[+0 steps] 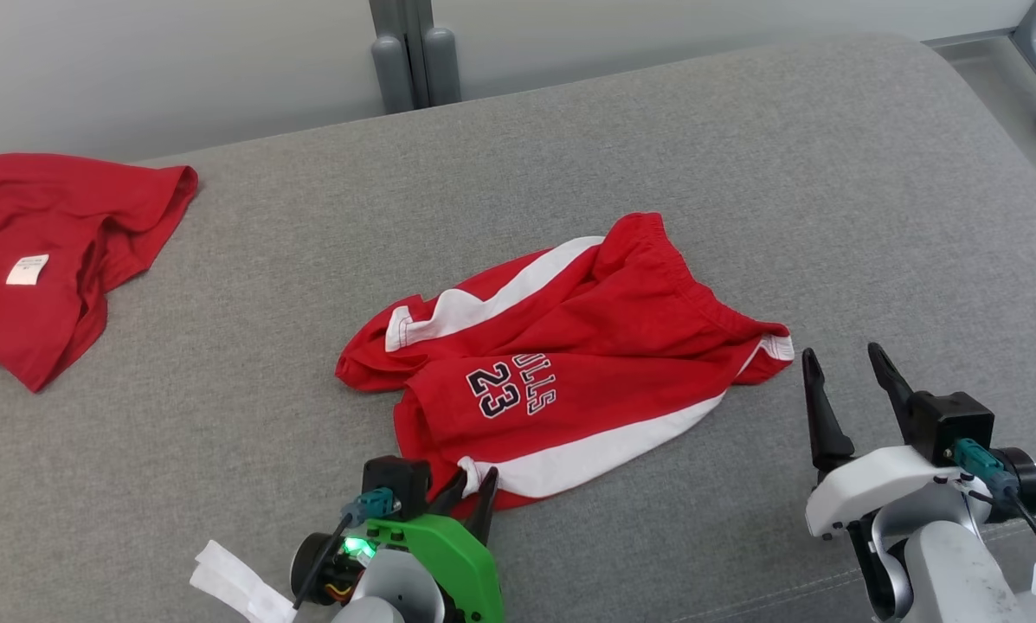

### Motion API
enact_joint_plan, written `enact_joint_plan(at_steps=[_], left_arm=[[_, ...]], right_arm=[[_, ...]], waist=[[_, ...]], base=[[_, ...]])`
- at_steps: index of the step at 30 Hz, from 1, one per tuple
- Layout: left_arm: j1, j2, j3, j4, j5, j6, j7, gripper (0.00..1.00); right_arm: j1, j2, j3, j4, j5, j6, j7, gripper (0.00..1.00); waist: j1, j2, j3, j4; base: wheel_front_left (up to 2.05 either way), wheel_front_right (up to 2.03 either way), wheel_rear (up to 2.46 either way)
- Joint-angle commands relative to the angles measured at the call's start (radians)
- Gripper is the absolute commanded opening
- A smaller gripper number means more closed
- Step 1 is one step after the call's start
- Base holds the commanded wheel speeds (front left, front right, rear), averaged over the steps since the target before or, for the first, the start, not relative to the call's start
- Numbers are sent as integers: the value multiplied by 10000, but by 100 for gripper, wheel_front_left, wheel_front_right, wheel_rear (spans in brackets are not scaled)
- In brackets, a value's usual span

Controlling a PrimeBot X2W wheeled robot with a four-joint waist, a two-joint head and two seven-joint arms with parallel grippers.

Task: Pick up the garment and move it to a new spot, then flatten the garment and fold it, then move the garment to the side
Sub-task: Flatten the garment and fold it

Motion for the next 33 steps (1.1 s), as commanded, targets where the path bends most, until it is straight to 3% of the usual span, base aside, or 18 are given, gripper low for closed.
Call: enact_joint_plan(at_steps=[1, 4, 7, 13, 20, 22, 23, 25, 30, 33], left_arm=[[-173, 51, 24, -21, -82, 72, -104, 36], [-216, 51, 53, -42, -190, 167, -259, 18], [-204, 72, 94, -52, -218, 187, -338, 13], [-170, 135, 85, -160, -235, 233, -422, 17], [-103, 170, 29, -285, -275, 245, -496, 17], [-62, 178, 22, -310, -275, 265, -519, 17], [-39, 181, 18, -325, -276, 267, -542, 17], [11, 185, 2, -346, -287, 276, -541, 15], [147, 204, -46, -356, -364, 288, -514, 3], [166, 211, -104, -375, -377, 280, -464, 8]], right_arm=[[-147, -13, -164, 174, -295, -14, 84, 100], [-324, -18, -465, 665, -887, -14, 204, 100], [-598, -111, -679, 1230, -1242, -14, 184, 100], [-1458, -322, -861, 2670, -1707, -14, 134, 100], [-2437, -585, -307, 4337, -1590, -14, 46, 100], [-2665, -656, -158, 4754, -1504, -14, 38, 61], [-2742, -701, -105, 4910, -1468, -14, 0, 46], [-2866, -735, 45, 5251, -1337, -14, -46, 31], [-3167, -885, 430, 5923, -978, -14, -156, 16], [-3306, -929, 604, 6200, -860, -14, -233, 15]], waist=[[0, 0, 30, 49], [0, 0, 93, 160], [0, 0, 138, 274], [0, 0, 214, 527], [0, 0, 225, 749], [0, 0, 204, 798], [0, 0, 189, 817], [0, 0, 149, 855], [0, 0, 75, 855], [0, 0, 61, 825]], base=[[0, 0, 0], [0, 0, 0], [0, 0, 0], [0, 0, 0], [0, 0, 0], [0, 0, 0], [0, 0, 0], [0, 0, 0], [0, 0, 0], [0, 0, 0]])
